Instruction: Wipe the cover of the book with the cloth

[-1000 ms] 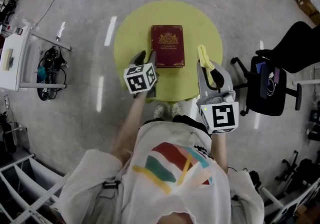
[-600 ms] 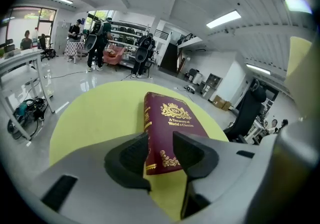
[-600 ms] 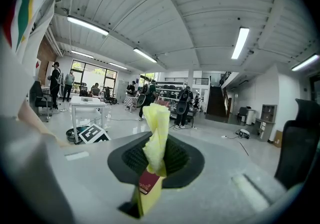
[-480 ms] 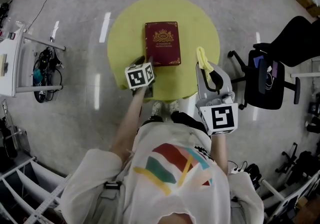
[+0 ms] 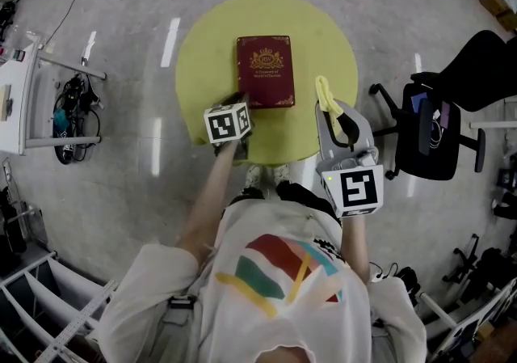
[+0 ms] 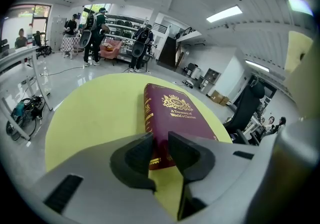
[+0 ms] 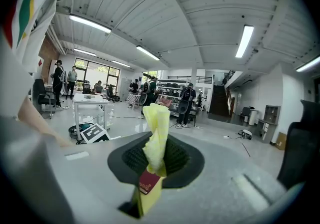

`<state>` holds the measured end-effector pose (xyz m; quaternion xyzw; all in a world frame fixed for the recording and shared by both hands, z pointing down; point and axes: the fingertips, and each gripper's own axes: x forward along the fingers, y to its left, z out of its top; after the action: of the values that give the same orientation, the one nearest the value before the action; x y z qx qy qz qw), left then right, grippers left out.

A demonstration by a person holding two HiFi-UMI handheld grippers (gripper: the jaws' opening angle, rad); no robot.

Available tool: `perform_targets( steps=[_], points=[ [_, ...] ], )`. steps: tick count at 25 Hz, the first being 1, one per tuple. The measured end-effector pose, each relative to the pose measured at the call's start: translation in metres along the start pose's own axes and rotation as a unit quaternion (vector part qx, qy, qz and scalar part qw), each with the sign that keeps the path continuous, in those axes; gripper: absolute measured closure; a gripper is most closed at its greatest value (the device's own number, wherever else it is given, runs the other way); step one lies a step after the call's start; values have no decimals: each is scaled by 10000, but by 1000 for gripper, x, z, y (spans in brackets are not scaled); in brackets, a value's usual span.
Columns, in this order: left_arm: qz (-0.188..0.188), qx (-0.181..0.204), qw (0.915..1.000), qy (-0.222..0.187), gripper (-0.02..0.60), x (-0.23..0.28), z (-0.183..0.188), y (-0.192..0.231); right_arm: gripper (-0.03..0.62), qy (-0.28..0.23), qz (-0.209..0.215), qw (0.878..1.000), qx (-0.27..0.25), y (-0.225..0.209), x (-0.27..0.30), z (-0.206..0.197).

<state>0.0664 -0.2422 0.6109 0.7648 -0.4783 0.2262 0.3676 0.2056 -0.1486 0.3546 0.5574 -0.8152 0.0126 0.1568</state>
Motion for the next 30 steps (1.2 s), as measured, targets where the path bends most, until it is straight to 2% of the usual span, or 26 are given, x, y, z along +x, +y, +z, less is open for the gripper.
perform_targets(
  steps=[6, 9, 11, 14, 17, 19, 24, 30],
  points=[
    [48, 128, 9999, -45, 483, -3, 4, -2, 565, 74, 21, 9987, -499, -7, 29, 7],
    [43, 131, 9999, -60, 483, -2, 3, -2, 565, 363, -13, 9935, -1083, -21, 59, 2],
    [50, 112, 9999, -30, 483, -2, 2, -2, 565, 668, 7, 9840, -1654, -31, 86, -7],
    [33, 107, 9999, -11, 483, -1, 1, -2, 565, 1290, 166, 9550, -2665, -43, 132, -34],
    [14, 78, 10000, -2, 483, -2, 0, -2, 565, 1891, 455, 9147, -3542, -49, 176, -67],
    [1, 47, 10000, 15, 483, -2, 0, -3, 565, 2233, 674, 8890, -3941, -50, 201, -89],
    [-37, -33, 10000, 48, 483, -1, -1, -3, 566, 2839, 1127, 8420, -4447, -50, 246, -133],
    [-49, -75, 9999, 45, 483, 0, -2, -5, 566, 3419, 1484, 8002, -4698, -52, 274, -169]
  ],
)
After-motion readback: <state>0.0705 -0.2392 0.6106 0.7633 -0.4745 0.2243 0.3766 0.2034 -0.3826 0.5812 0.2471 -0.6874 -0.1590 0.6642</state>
